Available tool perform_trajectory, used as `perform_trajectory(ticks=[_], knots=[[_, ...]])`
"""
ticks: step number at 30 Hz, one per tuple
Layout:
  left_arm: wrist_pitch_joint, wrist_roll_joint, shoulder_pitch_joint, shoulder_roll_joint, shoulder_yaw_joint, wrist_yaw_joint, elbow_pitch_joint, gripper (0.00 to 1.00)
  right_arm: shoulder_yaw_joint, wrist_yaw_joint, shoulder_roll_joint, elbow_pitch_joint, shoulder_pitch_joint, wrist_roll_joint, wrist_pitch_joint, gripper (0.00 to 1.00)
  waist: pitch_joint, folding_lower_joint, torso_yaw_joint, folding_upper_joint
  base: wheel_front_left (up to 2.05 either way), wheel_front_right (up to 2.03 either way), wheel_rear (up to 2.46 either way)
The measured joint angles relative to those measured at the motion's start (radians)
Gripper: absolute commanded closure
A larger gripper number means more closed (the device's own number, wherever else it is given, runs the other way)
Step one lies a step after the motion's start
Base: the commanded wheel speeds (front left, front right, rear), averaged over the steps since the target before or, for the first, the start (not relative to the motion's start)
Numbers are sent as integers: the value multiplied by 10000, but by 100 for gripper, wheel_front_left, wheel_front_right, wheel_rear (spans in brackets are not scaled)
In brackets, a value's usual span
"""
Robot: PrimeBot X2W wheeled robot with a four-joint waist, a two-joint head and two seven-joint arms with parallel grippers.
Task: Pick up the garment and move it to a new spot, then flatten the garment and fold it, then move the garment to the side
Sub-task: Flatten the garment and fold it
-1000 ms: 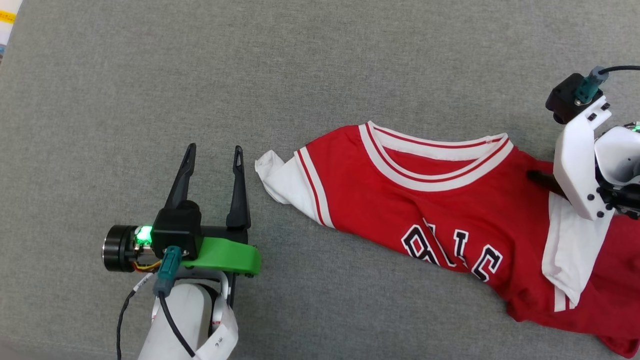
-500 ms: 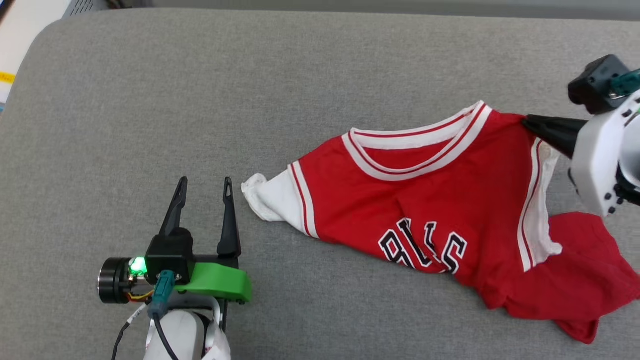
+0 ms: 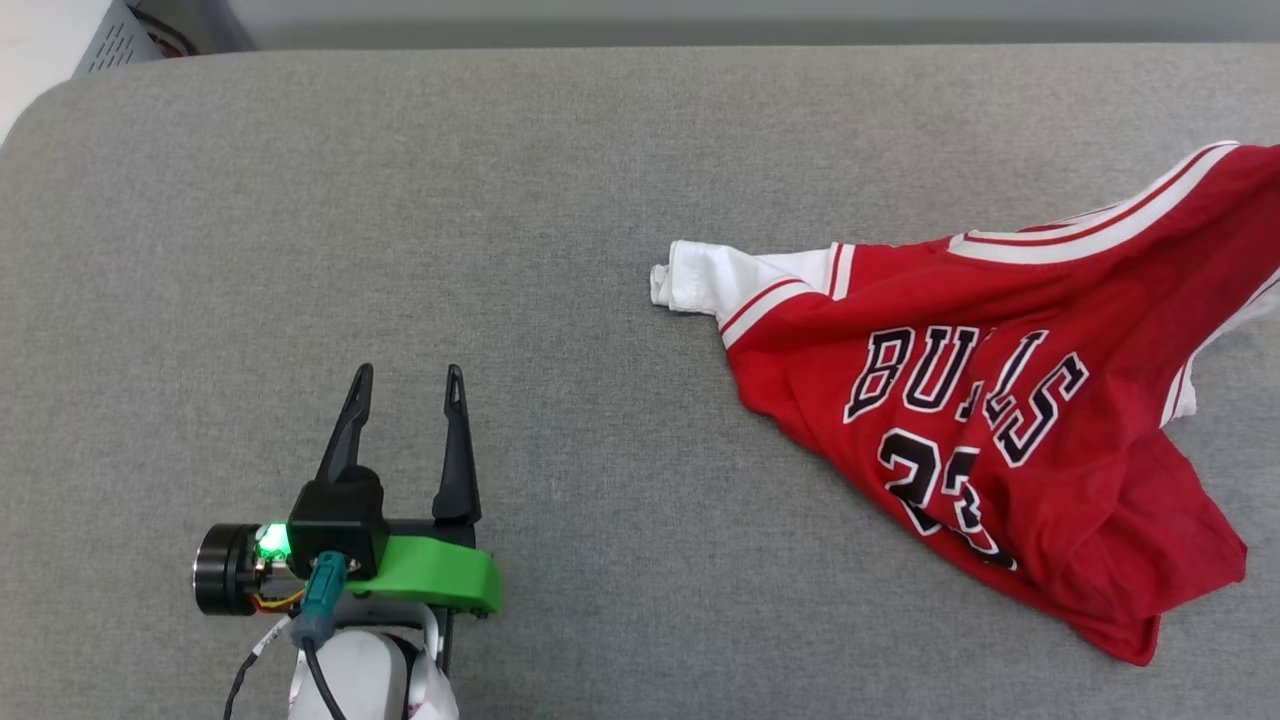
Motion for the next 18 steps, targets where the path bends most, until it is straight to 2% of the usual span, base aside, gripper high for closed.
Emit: perform_trajectory(ticks=[6, 11, 12, 13, 16, 18], knots=[[0, -2, -581, -15, -257, 0, -44, 0, -31, 0, 922, 1118, -931, -899, 813, 100, 695, 0, 264, 0, 0, 0, 0], [0, -35, -1120, -29, -499, 17, -104, 0, 370, 0, 2383, 2679, -2222, -1822, 742, 100, 1398, 0, 569, 0, 0, 0, 0], [0, -102, -1306, -33, -591, 50, -111, 0, 863, 0, 3325, 3519, -2680, -2073, 378, 100, 1771, 0, 775, 0, 0, 0, 0], [0, -121, -1351, -33, -621, 65, -111, 0, 1062, 0, 3643, 3829, -2766, -2150, 222, 100, 1890, 0, 856, 0, 0, 0, 0], [0, -138, -1415, -33, -669, 138, -111, 0, 1818, 0, 4295, 4656, -2824, -2157, 136, 100, 2143, 1, 1092, 0, 0, 0, 0], [0, -222, -1418, -33, -708, 184, -115, 0, 2470, 0, 4498, 5143, -2815, -2063, 295, 100, 2265, 1, 1248, 0, 0, 0, 0]])
